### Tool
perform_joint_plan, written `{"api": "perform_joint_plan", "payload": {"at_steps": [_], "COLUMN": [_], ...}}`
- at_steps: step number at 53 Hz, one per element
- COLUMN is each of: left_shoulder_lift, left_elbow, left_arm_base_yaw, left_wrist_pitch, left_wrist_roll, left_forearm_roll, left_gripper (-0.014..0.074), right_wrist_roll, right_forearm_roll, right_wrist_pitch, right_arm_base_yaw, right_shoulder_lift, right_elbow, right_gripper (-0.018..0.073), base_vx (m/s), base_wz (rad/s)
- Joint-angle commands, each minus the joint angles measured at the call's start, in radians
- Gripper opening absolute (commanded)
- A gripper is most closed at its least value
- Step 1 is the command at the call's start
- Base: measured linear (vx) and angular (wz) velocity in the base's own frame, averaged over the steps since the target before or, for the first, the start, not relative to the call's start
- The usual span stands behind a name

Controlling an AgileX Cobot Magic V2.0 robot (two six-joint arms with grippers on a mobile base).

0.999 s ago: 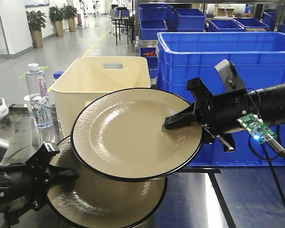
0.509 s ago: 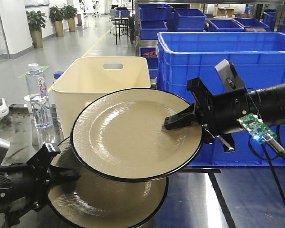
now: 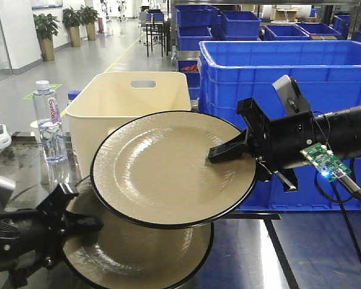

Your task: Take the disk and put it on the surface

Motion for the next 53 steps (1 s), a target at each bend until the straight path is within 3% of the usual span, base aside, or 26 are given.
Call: {"api": "perform_joint_plan", "payload": {"at_steps": [1, 19, 28, 35, 40, 46, 53], "left_shoulder_lift": [0.021, 0.193, 0.213, 0.210, 0.206, 0.205, 0.203], "left_elbow": [-0.036, -0.036, -0.036, -0.036, -0.036, -0.036, -0.036], "left_arm_base_yaw": [-0.024, -0.055, -0.054, -0.054, -0.053, -0.050, -0.021], "left_wrist_pitch": [0.029, 0.089, 0.090, 0.084, 0.071, 0.065, 0.104], "left_wrist_roll": [-0.014, -0.009, 0.039, 0.052, 0.051, 0.051, 0.051], "left_forearm_roll": [-0.075, -0.067, 0.027, 0.146, 0.212, 0.255, 0.278], "left_gripper": [0.0001, 0.0006, 0.0064, 0.0179, 0.0311, 0.0483, 0.0601], "right_wrist_roll": [0.005, 0.005, 0.005, 0.002, 0.002, 0.002, 0.002], "right_forearm_roll": [0.124, 0.120, 0.120, 0.120, 0.119, 0.119, 0.119], "right_wrist_pitch": [-0.069, -0.098, -0.099, -0.108, -0.111, -0.115, -0.117], "right_arm_base_yaw": [-0.002, -0.002, -0.002, -0.002, -0.002, -0.002, -0.002], "right_shoulder_lift": [-0.048, -0.048, -0.048, -0.048, -0.048, -0.048, -0.048], "right_elbow": [-0.042, -0.042, -0.042, -0.042, -0.042, -0.042, -0.042], "right_gripper": [-0.0008, -0.0008, -0.0008, -0.0008, -0.0008, -0.0008, -0.0008], "base_vx": [0.00, 0.00, 0.00, 0.00, 0.00, 0.00, 0.00], "base_wz": [0.00, 0.00, 0.00, 0.00, 0.00, 0.00, 0.00]}}
